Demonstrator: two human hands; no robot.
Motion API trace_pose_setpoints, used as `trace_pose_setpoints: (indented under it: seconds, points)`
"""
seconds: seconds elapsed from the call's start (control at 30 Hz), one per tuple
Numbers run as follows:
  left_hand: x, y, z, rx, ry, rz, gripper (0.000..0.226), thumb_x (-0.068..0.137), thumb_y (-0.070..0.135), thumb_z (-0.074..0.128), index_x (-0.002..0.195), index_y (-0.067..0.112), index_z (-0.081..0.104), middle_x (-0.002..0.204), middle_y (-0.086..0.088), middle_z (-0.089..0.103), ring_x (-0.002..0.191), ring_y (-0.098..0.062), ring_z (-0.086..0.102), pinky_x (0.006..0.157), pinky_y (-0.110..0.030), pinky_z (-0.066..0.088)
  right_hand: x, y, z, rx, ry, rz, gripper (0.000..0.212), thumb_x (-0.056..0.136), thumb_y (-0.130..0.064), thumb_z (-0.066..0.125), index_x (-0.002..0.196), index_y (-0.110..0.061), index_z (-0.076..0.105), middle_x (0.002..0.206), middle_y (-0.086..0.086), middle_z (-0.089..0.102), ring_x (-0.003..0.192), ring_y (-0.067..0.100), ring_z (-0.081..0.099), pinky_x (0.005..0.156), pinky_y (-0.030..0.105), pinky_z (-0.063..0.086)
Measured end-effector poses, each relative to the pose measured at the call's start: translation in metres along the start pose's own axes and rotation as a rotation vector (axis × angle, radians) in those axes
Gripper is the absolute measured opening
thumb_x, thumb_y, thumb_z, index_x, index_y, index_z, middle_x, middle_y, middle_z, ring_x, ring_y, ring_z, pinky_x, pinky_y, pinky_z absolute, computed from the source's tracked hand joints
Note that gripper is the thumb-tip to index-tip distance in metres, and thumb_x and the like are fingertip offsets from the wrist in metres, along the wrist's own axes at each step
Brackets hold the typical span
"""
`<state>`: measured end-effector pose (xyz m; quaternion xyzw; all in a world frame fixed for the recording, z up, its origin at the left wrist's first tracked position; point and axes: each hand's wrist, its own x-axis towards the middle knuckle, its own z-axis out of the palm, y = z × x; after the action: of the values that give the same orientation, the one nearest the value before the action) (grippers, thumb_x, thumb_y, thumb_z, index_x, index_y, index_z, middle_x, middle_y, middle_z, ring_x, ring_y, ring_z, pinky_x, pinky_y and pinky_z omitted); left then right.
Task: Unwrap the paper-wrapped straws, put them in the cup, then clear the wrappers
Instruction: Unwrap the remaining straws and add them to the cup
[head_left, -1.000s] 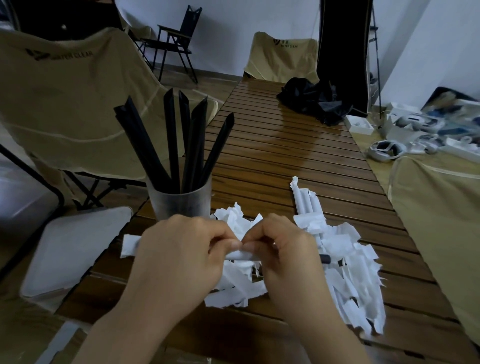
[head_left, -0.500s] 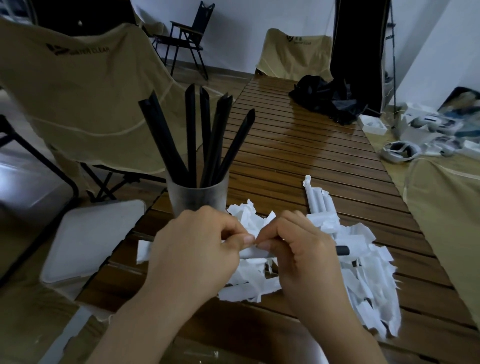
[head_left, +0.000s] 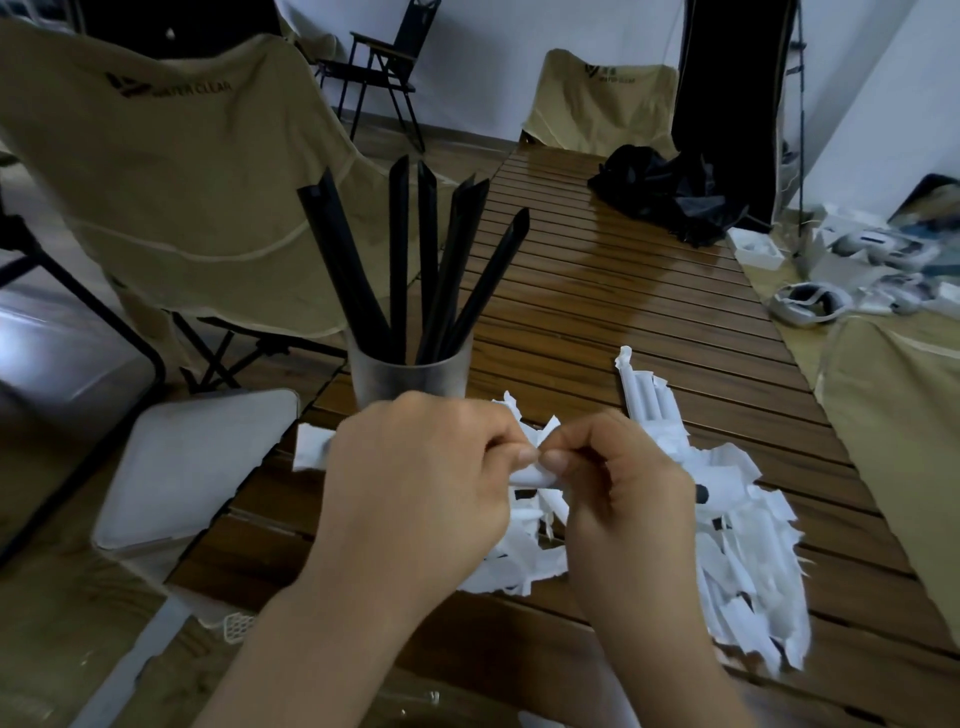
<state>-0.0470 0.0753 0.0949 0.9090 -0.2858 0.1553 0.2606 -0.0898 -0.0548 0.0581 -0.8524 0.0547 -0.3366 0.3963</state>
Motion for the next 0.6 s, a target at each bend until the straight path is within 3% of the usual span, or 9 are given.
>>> trace_pose_setpoints:
  seconds: [0.1,0.2,0.27,0.33,0.43,0.6]
  points:
    - [0.001,0.004,0.001,0.033,0.027,0.123,0.018,0.062,0.024,0.089,0.066,0.029,0.072,0.049,0.013,0.058,0.04,-0.004,0.05,0.043,-0.01,0.024,0.0,0.0,-0.001,0.057,-0.005,0.126,0.028,0.082,-0.002,0.056,0.067,-0.025,0.058,0.064,-0.011,0.057,0.058,0.008,0.048,0.054,0.017,0.034]
    - [-0.002,0.004,0.003,-0.009,0.002,0.161,0.021,0.058,0.018,0.09,0.067,0.027,0.073,0.051,0.013,0.06,0.042,-0.004,0.052,0.037,-0.017,0.036,0.006,0.01,-0.015,0.115,0.048,0.261,0.031,0.087,0.003,0.056,0.069,-0.022,0.059,0.064,-0.008,0.059,0.055,0.007,0.05,0.052,0.014,0.037]
    - [-0.003,-0.001,0.002,-0.05,-0.023,0.1,0.007,0.074,0.028,0.08,0.074,0.032,0.074,0.056,0.017,0.062,0.048,-0.003,0.055,0.042,-0.023,0.045,0.009,0.014,-0.024,0.051,0.026,0.241,0.03,0.088,0.001,0.057,0.07,-0.023,0.059,0.062,-0.009,0.059,0.051,0.008,0.05,0.048,0.013,0.036]
    - [-0.001,-0.01,-0.001,-0.056,-0.062,0.026,0.015,0.085,0.043,0.06,0.081,0.037,0.073,0.062,0.019,0.064,0.055,-0.003,0.057,0.049,-0.025,0.049,0.009,0.018,-0.026,-0.038,-0.007,0.204,0.03,0.087,-0.001,0.059,0.071,-0.026,0.059,0.069,-0.01,0.062,0.058,0.008,0.055,0.05,0.012,0.039]
    - [0.002,-0.017,-0.007,-0.009,-0.12,0.022,0.028,0.084,0.056,0.047,0.084,0.042,0.071,0.064,0.021,0.064,0.06,-0.001,0.058,0.055,-0.025,0.049,0.009,0.028,-0.026,-0.183,0.004,0.202,0.039,0.086,0.003,0.06,0.071,-0.033,0.055,0.077,-0.008,0.065,0.073,0.007,0.06,0.06,0.01,0.04]
    - [0.005,-0.034,-0.026,0.044,-0.202,-0.008,0.03,0.078,0.059,0.042,0.085,0.048,0.069,0.072,0.027,0.065,0.074,0.004,0.059,0.067,-0.021,0.049,0.017,0.04,-0.046,-0.268,0.165,0.238,0.024,0.084,0.004,0.062,0.077,-0.02,0.064,0.076,-0.004,0.065,0.073,0.009,0.06,0.06,0.005,0.037]
